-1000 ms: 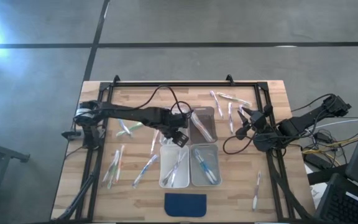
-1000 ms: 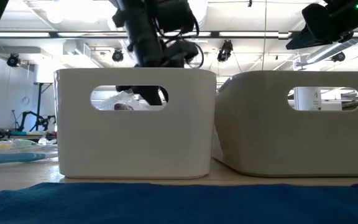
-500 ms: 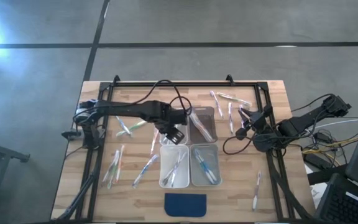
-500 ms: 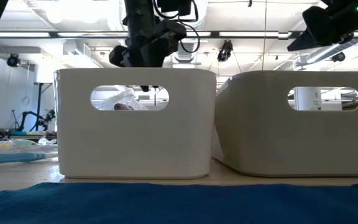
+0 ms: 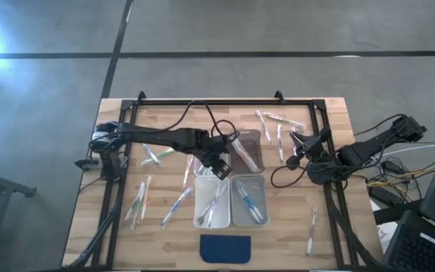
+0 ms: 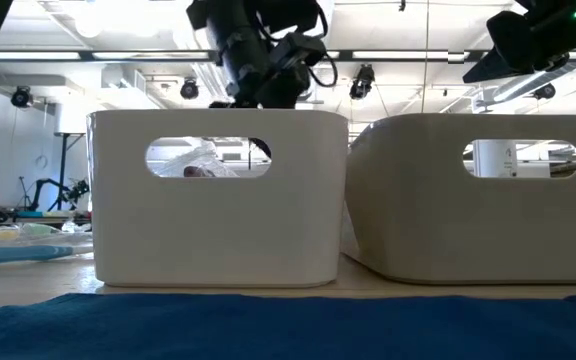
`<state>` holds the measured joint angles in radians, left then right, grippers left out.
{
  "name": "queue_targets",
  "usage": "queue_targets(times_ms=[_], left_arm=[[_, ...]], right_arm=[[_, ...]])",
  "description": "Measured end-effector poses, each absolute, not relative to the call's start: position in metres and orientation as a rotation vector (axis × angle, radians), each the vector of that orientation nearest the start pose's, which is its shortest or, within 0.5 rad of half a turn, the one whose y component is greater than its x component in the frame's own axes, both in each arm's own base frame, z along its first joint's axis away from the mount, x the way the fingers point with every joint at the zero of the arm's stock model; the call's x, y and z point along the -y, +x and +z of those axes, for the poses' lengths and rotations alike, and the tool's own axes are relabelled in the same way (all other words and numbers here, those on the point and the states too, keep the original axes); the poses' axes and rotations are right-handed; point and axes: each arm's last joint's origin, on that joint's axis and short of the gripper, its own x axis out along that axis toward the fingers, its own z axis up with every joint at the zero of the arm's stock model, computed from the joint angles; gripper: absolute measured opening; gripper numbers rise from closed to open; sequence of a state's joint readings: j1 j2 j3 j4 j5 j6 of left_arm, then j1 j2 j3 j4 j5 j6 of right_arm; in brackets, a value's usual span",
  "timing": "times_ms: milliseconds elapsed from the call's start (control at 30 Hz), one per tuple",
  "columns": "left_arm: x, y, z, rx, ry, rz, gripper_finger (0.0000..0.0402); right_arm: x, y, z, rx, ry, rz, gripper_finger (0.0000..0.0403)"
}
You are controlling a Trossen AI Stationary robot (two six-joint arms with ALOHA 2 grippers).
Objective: Pick & Place Toothbrushes
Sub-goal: Put the green toothbrush into the transparent bin
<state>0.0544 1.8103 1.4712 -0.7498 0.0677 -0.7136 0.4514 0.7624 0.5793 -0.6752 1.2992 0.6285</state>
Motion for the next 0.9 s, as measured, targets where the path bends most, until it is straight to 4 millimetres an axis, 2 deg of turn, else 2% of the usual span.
queue_targets(times_ms=[233, 433, 900], left_arm=[[-0.019, 0.374, 0.225, -1.046, -0.720, 0.386, 0.0142], [-0.024, 0.369, 0.214, -1.067, -0.758, 0.439, 0.0139], [-0.040, 0.363, 0.215, -1.091, -0.762, 0.539, 0.0139]], right_arm=[[-0.032, 0.129, 0.243, -0.286, -0.099, -0.912, 0.0052], [-0.032, 0.129, 0.243, -0.286, -0.100, -0.912, 0.0068], [-0.032, 0.129, 0.243, -0.286, -0.100, -0.912, 0.0098]])
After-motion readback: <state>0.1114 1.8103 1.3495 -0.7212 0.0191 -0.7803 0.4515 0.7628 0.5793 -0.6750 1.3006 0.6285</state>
